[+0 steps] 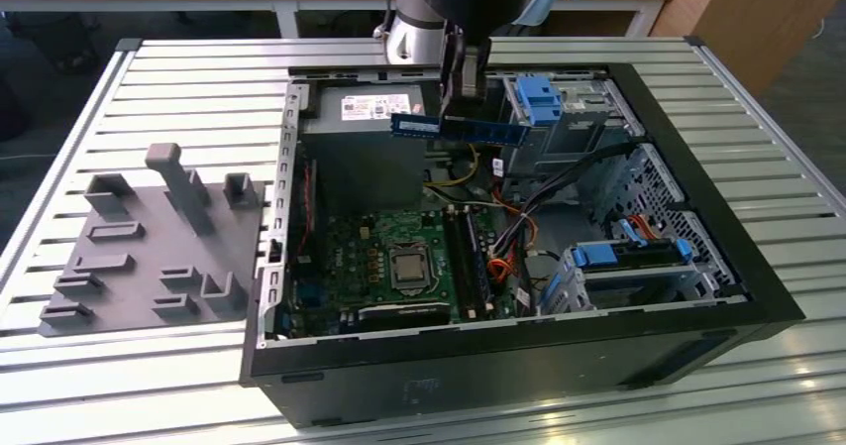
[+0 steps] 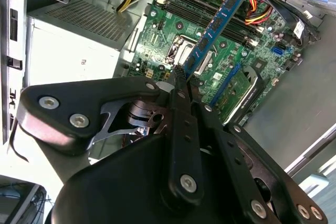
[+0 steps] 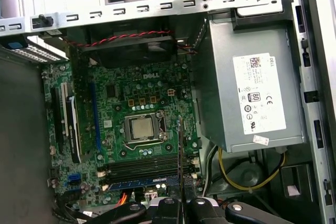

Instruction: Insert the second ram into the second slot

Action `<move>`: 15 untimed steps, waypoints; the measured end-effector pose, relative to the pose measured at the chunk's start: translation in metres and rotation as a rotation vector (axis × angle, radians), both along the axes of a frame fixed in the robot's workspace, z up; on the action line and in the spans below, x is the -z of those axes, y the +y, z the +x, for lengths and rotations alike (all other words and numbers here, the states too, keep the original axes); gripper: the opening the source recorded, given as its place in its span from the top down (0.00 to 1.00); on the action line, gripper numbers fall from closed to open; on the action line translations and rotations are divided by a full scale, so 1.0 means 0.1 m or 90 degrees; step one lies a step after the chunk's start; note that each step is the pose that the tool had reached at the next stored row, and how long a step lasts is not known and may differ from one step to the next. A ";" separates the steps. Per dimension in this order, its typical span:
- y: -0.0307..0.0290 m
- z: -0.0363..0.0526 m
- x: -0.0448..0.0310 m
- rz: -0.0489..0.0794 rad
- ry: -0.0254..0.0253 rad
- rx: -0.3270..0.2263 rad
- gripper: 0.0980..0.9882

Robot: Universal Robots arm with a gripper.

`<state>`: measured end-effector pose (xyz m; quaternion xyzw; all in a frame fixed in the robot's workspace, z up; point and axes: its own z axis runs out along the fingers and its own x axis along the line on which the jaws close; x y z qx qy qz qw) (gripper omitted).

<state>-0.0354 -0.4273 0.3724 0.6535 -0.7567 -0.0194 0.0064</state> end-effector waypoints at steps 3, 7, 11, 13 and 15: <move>0.000 0.000 0.000 0.000 0.0000 0.002 0.96; 0.000 0.000 0.000 0.000 0.0000 0.005 0.96; 0.000 0.000 0.000 0.000 0.0000 0.007 0.96; 0.000 0.000 0.000 0.000 0.0000 0.009 0.96; 0.000 0.000 0.000 0.000 0.0000 0.010 0.96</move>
